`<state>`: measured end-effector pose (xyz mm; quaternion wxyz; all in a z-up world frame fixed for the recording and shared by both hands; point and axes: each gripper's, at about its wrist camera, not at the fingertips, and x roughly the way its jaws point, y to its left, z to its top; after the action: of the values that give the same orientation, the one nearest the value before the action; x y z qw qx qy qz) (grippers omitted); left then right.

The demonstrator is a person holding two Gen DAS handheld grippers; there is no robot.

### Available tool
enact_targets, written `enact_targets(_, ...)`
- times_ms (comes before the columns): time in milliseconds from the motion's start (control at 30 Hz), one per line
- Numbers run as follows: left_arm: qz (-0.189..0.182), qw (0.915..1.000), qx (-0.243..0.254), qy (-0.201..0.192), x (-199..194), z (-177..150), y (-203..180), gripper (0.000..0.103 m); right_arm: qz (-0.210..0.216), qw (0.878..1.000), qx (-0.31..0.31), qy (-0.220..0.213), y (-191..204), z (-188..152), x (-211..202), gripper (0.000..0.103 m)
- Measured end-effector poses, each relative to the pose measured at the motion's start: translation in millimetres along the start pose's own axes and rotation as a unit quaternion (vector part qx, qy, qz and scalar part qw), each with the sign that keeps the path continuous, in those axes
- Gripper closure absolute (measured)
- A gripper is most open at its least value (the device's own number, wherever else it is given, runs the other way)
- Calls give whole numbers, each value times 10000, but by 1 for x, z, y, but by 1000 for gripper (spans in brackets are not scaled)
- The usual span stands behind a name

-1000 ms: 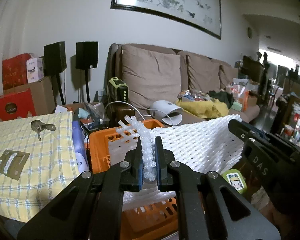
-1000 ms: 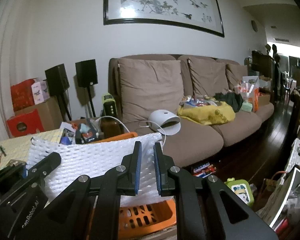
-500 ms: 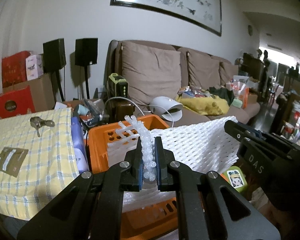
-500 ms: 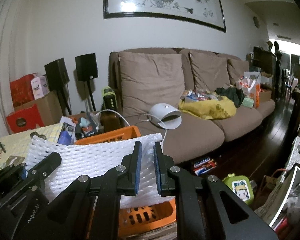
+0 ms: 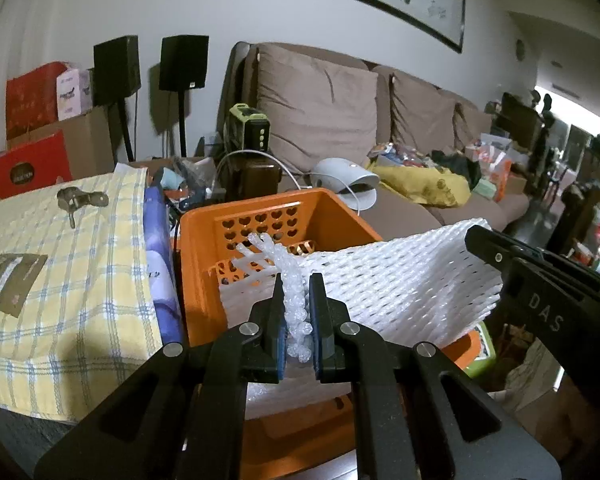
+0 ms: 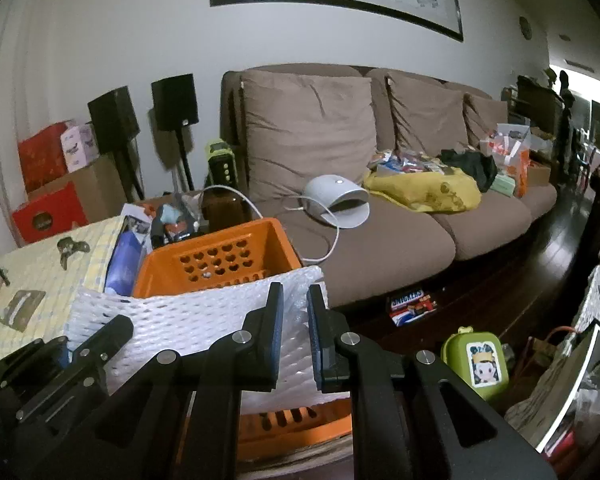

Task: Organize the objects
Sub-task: 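Lower the foam sleeve into the orange basket with the left gripper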

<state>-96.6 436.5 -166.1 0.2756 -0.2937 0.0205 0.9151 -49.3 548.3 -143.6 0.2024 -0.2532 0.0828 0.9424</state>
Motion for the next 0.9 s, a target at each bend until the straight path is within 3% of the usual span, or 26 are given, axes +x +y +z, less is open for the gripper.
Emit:
enact_targets(433,115,9996,147,-234,0,-13,6,94,0,9988,-119,479,10,-10,19,92)
enact_targets(633,173,9981,334,-491,-4,-16,11,94,38,9986,-477,227,26,-10,12,92)
enact_targets(900,46,9985,153,-521,-8,-14,25,94,28,9968,-759,252,44,-16,14,92)
